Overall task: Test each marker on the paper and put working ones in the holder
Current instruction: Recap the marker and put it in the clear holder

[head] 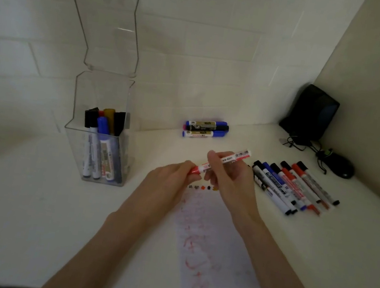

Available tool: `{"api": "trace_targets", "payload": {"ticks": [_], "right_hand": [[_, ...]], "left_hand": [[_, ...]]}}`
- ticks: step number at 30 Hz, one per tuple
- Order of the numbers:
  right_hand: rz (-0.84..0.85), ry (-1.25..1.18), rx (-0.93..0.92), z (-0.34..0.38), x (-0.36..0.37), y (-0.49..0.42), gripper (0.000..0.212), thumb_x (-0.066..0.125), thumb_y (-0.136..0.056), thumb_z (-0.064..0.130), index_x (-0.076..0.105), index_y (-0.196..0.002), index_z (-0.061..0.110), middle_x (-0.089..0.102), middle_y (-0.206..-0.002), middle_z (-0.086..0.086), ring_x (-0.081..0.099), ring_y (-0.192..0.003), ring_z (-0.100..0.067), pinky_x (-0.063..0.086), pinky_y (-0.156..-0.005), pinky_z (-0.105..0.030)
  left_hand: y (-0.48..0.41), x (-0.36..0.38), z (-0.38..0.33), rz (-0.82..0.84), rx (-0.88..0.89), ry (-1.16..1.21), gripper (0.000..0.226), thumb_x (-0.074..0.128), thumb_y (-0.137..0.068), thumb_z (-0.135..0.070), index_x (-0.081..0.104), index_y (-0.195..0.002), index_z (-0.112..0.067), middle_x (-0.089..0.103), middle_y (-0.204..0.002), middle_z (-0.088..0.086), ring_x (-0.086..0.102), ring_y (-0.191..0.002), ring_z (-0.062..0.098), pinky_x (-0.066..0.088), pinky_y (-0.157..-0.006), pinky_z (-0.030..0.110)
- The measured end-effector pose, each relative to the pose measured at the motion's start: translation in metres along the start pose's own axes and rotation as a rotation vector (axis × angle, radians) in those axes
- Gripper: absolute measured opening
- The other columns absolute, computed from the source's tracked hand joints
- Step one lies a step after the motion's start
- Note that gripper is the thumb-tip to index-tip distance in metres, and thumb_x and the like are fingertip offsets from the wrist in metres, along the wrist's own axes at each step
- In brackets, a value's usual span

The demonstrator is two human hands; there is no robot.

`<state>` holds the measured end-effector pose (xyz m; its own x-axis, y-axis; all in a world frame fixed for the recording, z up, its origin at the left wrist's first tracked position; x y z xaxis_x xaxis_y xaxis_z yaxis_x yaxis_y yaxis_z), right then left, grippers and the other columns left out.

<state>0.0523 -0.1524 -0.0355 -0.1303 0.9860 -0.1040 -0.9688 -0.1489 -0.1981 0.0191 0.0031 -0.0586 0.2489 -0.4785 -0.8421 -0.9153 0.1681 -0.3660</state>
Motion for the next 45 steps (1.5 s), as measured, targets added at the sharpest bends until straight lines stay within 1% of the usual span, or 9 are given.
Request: {"api": "trace_targets", "payload": {"ticks": [6, 11, 17, 22, 26, 32, 36, 41, 45], "right_hand": [[0.051, 0.062, -0.015, 0.003, -0.003, 0.000, 0.037, 0.059, -0.103, 0.031, 0.064, -0.081, 0.002, 0.061, -0.062, -0.002, 0.050, -0.060, -0.019, 0.043, -0.061, -0.038], [-0.369, -0.204, 0.021, 0.010, -0.071, -0.019, 0.027, 0.059, -0.103, 0.029, 0.066, -0.081, 0.015, 0.060, -0.061, 0.008, 0.050, -0.056, -0.005, 0.042, -0.059, -0.024], [-0.200, -0.361, 0.129, 0.000, -0.024, -0.010, 0.036, 0.062, -0.100, 0.040, 0.075, -0.112, 0.008, 0.077, -0.095, -0.015, 0.067, -0.071, -0.021, 0.055, -0.066, -0.030], [-0.101, -0.612, 0.337, -0.018, -0.001, -0.003, 0.042, 0.064, -0.099, 0.041, 0.070, -0.121, 0.006, 0.077, -0.106, -0.014, 0.074, -0.095, -0.025, 0.061, -0.089, -0.042], [-0.176, -0.448, 0.348, -0.025, -0.012, -0.008, 0.039, 0.064, -0.098, 0.043, 0.073, -0.118, 0.011, 0.079, -0.105, -0.010, 0.075, -0.099, -0.022, 0.058, -0.094, -0.037], [-0.304, -0.354, 0.254, -0.017, -0.040, -0.014, 0.036, 0.073, -0.093, 0.039, 0.073, -0.115, 0.010, 0.079, -0.101, -0.011, 0.073, -0.080, -0.015, 0.056, -0.068, -0.026], [-0.224, -0.134, 0.241, -0.016, -0.025, -0.010, 0.021, 0.083, -0.085, 0.030, 0.074, -0.091, 0.013, 0.072, -0.072, -0.002, 0.060, -0.059, -0.009, 0.048, -0.054, -0.021], [-0.081, 0.210, 0.161, -0.028, 0.008, -0.006, 0.034, 0.076, -0.088, 0.023, 0.052, -0.065, 0.015, 0.046, -0.047, 0.012, 0.041, -0.044, -0.003, 0.038, -0.049, -0.015], [-0.091, 0.257, 0.100, -0.037, 0.020, -0.004, 0.039, 0.078, -0.084, 0.020, 0.049, -0.059, 0.017, 0.051, -0.045, 0.011, 0.046, -0.043, -0.002, 0.039, -0.049, -0.016]], "left_hand": [[0.000, 0.002, -0.007, 0.132, 0.021, 0.289, 0.032, 0.027, -0.106, -0.046, 0.048, -0.089, -0.030, 0.051, -0.069, -0.014, 0.048, -0.059, 0.005, 0.038, -0.060, 0.021], [0.018, -0.021, 0.029, 0.288, -0.042, 0.854, 0.040, 0.033, -0.106, -0.035, 0.049, -0.081, -0.009, 0.041, -0.064, -0.008, 0.036, -0.057, 0.009, 0.034, -0.055, 0.018], [0.022, -0.010, 0.028, 0.101, -0.183, 0.479, 0.014, 0.050, -0.103, -0.032, 0.056, -0.116, -0.029, 0.059, -0.092, -0.017, 0.056, -0.081, 0.001, 0.046, -0.072, 0.016], [0.023, -0.007, 0.036, 0.197, -0.298, 0.125, 0.061, 0.073, -0.070, -0.072, 0.055, -0.119, -0.041, 0.058, -0.109, -0.018, 0.057, -0.099, 0.007, 0.051, -0.089, 0.031], [0.024, -0.004, 0.038, 0.171, -0.211, 0.025, 0.060, 0.067, -0.068, -0.080, 0.058, -0.114, -0.043, 0.058, -0.104, -0.021, 0.056, -0.096, 0.004, 0.050, -0.087, 0.032], [0.023, -0.003, 0.037, 0.185, -0.201, 0.042, 0.061, 0.067, -0.069, -0.079, 0.059, -0.116, -0.042, 0.058, -0.106, -0.021, 0.055, -0.097, 0.003, 0.050, -0.089, 0.033], [0.022, -0.003, 0.035, 0.196, -0.179, 0.052, 0.060, 0.068, -0.071, -0.076, 0.060, -0.119, -0.040, 0.059, -0.106, -0.019, 0.054, -0.097, 0.004, 0.049, -0.087, 0.030], [0.020, -0.002, 0.034, 0.178, -0.174, 0.047, 0.059, 0.070, -0.072, -0.073, 0.061, -0.118, -0.039, 0.059, -0.103, -0.019, 0.054, -0.095, 0.004, 0.047, -0.084, 0.026], [0.020, 0.000, 0.035, 0.176, -0.164, 0.051, 0.058, 0.069, -0.072, -0.075, 0.061, -0.117, -0.040, 0.058, -0.099, -0.020, 0.053, -0.092, 0.003, 0.045, -0.080, 0.023]]}}
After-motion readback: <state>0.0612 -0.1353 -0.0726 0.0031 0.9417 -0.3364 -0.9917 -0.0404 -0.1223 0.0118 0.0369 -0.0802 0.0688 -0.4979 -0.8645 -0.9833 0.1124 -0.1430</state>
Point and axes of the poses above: each hand's wrist, its own y-axis away from the middle knuckle, its own x-axis out of the palm, z = x × y, the point moved 4 cm from there along -y, towards the middle knuckle
